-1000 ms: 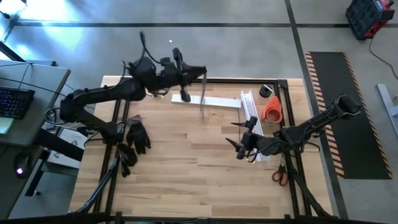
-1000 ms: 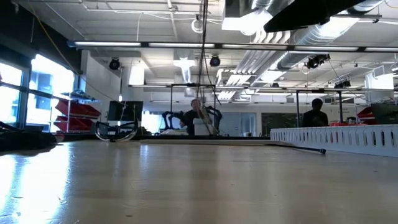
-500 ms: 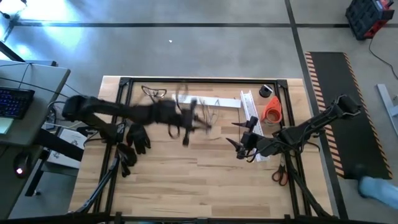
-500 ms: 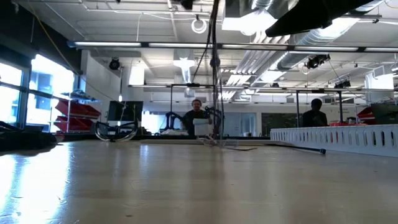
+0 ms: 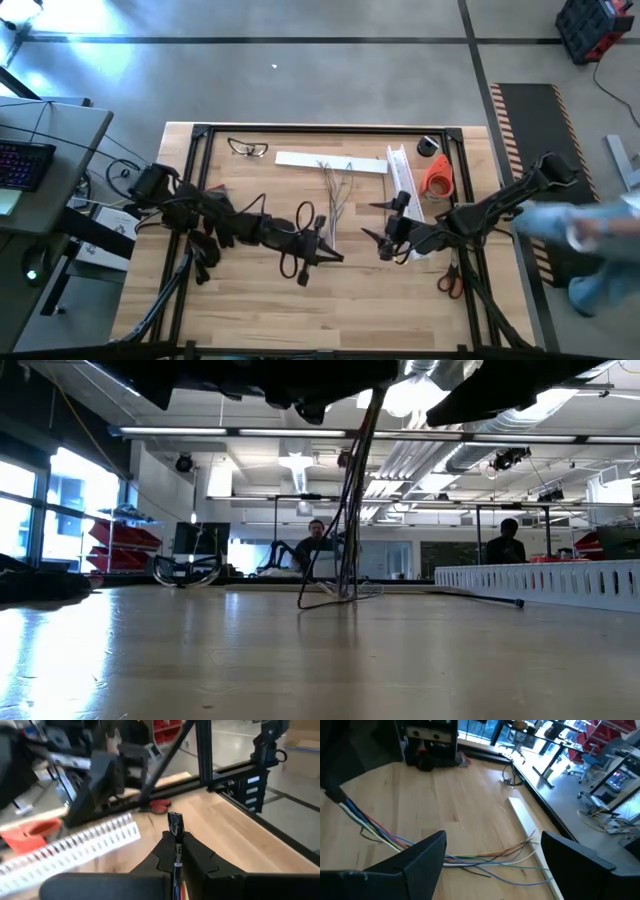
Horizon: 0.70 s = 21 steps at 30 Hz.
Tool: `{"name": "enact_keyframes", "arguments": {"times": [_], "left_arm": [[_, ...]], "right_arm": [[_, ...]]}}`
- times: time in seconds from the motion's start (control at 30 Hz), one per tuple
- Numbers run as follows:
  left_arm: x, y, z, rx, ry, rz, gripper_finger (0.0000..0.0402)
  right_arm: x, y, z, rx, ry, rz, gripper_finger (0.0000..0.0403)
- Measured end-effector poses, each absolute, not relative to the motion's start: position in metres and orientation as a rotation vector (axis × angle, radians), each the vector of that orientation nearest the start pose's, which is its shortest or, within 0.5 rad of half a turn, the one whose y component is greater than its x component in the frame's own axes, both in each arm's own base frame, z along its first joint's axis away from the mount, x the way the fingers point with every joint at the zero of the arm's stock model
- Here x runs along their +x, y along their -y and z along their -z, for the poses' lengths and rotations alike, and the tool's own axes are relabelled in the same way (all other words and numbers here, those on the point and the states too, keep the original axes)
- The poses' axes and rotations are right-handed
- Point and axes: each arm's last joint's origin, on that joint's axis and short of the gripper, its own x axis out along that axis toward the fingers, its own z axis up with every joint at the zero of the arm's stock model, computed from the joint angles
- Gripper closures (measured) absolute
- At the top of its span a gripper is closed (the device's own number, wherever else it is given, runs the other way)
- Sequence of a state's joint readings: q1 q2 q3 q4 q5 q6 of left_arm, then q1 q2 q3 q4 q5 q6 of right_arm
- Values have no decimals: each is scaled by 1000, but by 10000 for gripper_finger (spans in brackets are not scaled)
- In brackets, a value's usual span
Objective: Ziptie cables
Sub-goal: Wrap the cables using a zip tie
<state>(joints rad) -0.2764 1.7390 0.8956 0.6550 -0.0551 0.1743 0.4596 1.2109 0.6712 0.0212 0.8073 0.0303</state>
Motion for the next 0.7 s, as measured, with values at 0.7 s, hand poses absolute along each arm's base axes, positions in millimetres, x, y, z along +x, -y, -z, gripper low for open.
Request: {"name": "enact_keyframes", "arguments": {"times": [0.7], "left_arm": [[367,-11,-268,355,78,-79,401]], "right_arm": [[250,-94,-226,-234,-330,318,94]]}}
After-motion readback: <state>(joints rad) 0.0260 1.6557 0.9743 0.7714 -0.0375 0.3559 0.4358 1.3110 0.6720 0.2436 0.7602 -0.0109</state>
